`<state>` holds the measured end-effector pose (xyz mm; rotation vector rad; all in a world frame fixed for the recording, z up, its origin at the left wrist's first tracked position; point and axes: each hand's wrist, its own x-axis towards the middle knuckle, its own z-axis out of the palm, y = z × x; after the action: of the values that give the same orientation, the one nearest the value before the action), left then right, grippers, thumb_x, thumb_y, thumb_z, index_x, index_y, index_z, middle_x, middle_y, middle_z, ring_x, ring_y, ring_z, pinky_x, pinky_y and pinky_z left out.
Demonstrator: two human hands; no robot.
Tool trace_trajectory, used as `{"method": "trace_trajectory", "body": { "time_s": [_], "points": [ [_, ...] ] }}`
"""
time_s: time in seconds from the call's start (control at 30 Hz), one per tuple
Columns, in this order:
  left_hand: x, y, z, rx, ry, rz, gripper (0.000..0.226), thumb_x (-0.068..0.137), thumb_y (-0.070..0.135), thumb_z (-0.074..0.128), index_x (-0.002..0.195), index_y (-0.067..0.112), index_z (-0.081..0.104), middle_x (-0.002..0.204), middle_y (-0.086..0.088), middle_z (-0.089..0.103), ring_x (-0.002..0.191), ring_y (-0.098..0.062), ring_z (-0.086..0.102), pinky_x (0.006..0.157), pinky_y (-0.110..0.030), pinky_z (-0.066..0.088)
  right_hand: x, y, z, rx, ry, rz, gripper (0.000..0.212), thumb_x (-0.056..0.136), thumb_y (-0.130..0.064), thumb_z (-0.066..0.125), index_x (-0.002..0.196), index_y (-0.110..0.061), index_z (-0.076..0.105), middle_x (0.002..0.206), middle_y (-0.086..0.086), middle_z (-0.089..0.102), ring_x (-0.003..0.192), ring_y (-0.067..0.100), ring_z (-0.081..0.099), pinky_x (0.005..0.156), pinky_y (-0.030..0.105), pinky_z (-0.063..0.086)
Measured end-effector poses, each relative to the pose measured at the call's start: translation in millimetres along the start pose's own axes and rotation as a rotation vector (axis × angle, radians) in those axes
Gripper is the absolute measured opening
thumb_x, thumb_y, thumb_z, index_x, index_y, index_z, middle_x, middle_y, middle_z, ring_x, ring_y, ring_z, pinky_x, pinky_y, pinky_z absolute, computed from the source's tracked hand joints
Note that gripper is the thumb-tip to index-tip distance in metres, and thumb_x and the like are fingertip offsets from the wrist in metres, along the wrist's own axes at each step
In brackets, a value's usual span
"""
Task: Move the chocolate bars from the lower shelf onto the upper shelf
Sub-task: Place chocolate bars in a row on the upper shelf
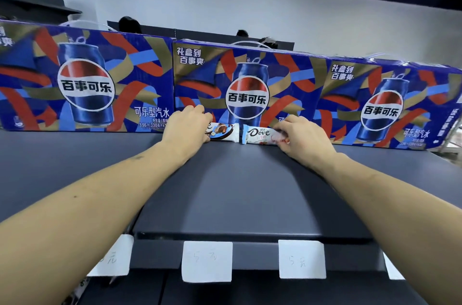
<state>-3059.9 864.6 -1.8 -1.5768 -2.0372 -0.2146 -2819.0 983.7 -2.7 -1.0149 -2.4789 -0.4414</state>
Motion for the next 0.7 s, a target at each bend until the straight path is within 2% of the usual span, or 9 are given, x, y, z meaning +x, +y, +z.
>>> {"method": "trace_trajectory", "body": {
  "time_s": [0.13, 0.3, 0.53, 0.7],
  "points": [
    [3.4, 6.3, 5.7, 0.011, 0.027, -0.028, 0.035, 0.086, 0.031, 0.063, 0.118, 0.019, 0.055, 0.11, -0.002, 0.052, 0.101, -0.022, 0.051, 0.065, -0.031, 0.036, 4.6, 0.8, 4.1, 0.012, 0.041, 0.001, 0.027, 0.089, -0.026, 0.057, 0.114, -0.021, 0.066, 0.101, 0.001, 0.061, 0.09, 0.025, 0.056, 0.068, 0.037, 0.048],
    [7.2, 5.3, 11.6, 0.009, 0.051, -0.035, 0.031, 0.084, 0.01, 0.062, 0.114, 0.019, 0.056, 0.104, -0.002, 0.052, 0.097, -0.022, 0.052, 0.054, -0.033, 0.037, 8.3, 1.8, 5.8, 0.02, 0.046, -0.014, 0.03, 0.086, -0.025, 0.061, 0.116, -0.021, 0.065, 0.103, 0.001, 0.062, 0.092, 0.025, 0.056, 0.069, 0.036, 0.047],
    [9.3, 2.6, 15.0, 0.014, 0.058, -0.041, 0.035, 0.082, 0.012, 0.068, 0.114, 0.02, 0.056, 0.108, -0.002, 0.05, 0.098, -0.021, 0.05, 0.057, -0.032, 0.036, 9.1, 1.5, 9.6, -0.003, 0.102, -0.049, 0.029, 0.085, -0.024, 0.065, 0.113, -0.016, 0.068, 0.099, 0.003, 0.063, 0.088, 0.026, 0.056, 0.067, 0.037, 0.047],
    [6.9, 0.2, 15.4, 0.02, 0.099, -0.01, 0.035, 0.082, 0.011, 0.067, 0.114, 0.021, 0.056, 0.106, -0.001, 0.05, 0.094, -0.02, 0.05, 0.058, -0.03, 0.034, 5.6, -1.6, 7.4, -0.004, 0.104, -0.021, 0.035, 0.086, -0.025, 0.066, 0.12, -0.017, 0.064, 0.103, 0.002, 0.061, 0.092, 0.025, 0.054, 0.071, 0.037, 0.048]
  ]
}}
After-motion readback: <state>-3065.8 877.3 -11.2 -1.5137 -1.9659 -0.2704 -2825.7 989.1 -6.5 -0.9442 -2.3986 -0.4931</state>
